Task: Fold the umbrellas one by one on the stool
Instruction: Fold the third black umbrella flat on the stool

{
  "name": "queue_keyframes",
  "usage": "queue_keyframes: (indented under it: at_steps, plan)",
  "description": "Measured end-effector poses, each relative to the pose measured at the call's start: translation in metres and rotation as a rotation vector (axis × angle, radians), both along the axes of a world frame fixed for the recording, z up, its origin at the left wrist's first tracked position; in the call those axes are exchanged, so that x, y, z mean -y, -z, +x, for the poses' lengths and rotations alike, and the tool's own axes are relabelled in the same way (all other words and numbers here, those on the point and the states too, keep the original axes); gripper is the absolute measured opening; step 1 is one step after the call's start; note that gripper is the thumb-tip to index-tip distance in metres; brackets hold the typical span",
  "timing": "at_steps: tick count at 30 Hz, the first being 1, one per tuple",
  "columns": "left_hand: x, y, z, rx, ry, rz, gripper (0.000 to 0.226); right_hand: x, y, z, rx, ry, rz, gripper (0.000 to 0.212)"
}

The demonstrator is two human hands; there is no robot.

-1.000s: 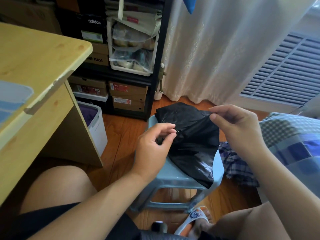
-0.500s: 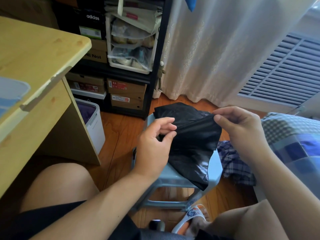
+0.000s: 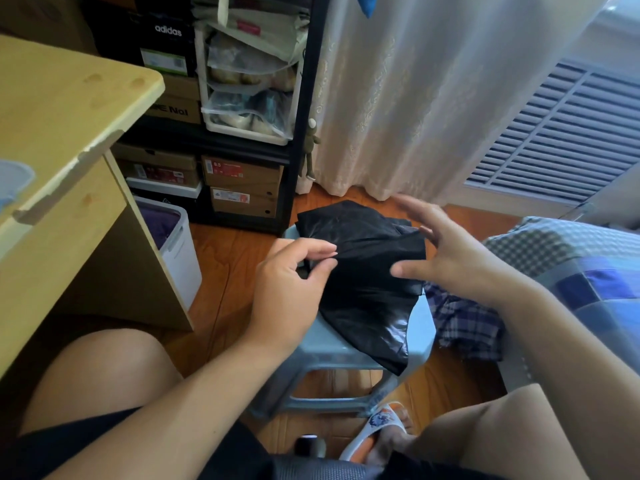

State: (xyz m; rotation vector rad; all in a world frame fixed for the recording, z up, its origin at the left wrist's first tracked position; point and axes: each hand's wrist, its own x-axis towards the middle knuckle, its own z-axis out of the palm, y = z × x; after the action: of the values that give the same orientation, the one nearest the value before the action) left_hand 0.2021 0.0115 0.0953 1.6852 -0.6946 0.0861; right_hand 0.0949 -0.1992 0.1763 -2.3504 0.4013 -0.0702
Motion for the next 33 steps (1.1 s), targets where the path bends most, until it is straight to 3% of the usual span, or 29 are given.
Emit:
queue_keyframes:
  at_steps: [3, 5, 7, 10, 12, 15, 17, 19, 21, 23, 26, 29, 31, 33]
  plan:
    - [0.0, -0.005, 0.004, -0.003, 0.029, -0.012, 0.018, 0.009, 0.001, 0.009, 0.077, 0.045, 0.116, 0.025]
    - [0.001, -0.007, 0.012, -0.067, 0.062, -0.066, 0.02, 0.012, 0.001, 0.013, 0.149, 0.109, 0.195, 0.014]
    - [0.002, -0.003, 0.023, -0.228, 0.195, -0.064, 0.036, 0.014, 0.002, 0.017, 0.167, 0.144, 0.222, 0.01]
    - [0.009, 0.01, 0.039, -0.335, 0.367, 0.137, 0.054, 0.02, 0.006, 0.027, 0.168, 0.22, 0.228, 0.007]
    - [0.017, 0.015, 0.048, -0.311, 0.32, 0.161, 0.036, 0.023, 0.007, 0.037, 0.171, 0.254, 0.266, 0.005]
    - [0.028, 0.012, 0.059, -0.397, 0.211, 0.006, 0.009, 0.028, 0.01, 0.056, 0.193, 0.253, 0.34, 0.02]
    - [0.034, 0.013, 0.067, -0.475, 0.142, -0.084, 0.009, 0.03, 0.01, 0.065, 0.162, 0.231, 0.433, 0.012]
    - [0.04, 0.017, 0.072, -0.559, 0.085, -0.115, 0.007, 0.033, 0.012, 0.069, 0.07, 0.19, 0.508, 0.021]
    - [0.046, 0.02, 0.077, -0.609, 0.038, -0.107, 0.005, 0.042, 0.017, 0.072, -0.017, 0.164, 0.456, 0.027]
    - [0.053, 0.024, 0.084, -0.614, 0.015, -0.076, 0.006, 0.053, 0.026, 0.078, -0.064, 0.196, 0.318, 0.017]
    - [0.054, 0.029, 0.099, -0.453, -0.041, 0.094, 0.009, 0.067, 0.044, 0.095, -0.098, 0.262, 0.09, 0.016]
    - [0.038, 0.031, 0.099, -0.081, -0.103, 0.312, 0.003, 0.073, 0.061, 0.115, -0.112, 0.273, -0.099, 0.023]
    - [0.026, 0.035, 0.083, 0.173, 0.053, 0.391, 0.008, 0.073, 0.072, 0.124, -0.134, 0.261, -0.206, 0.022]
    - [0.02, 0.044, 0.06, 0.341, 0.225, 0.565, 0.029, 0.072, 0.078, 0.128, -0.123, 0.276, -0.237, 0.019]
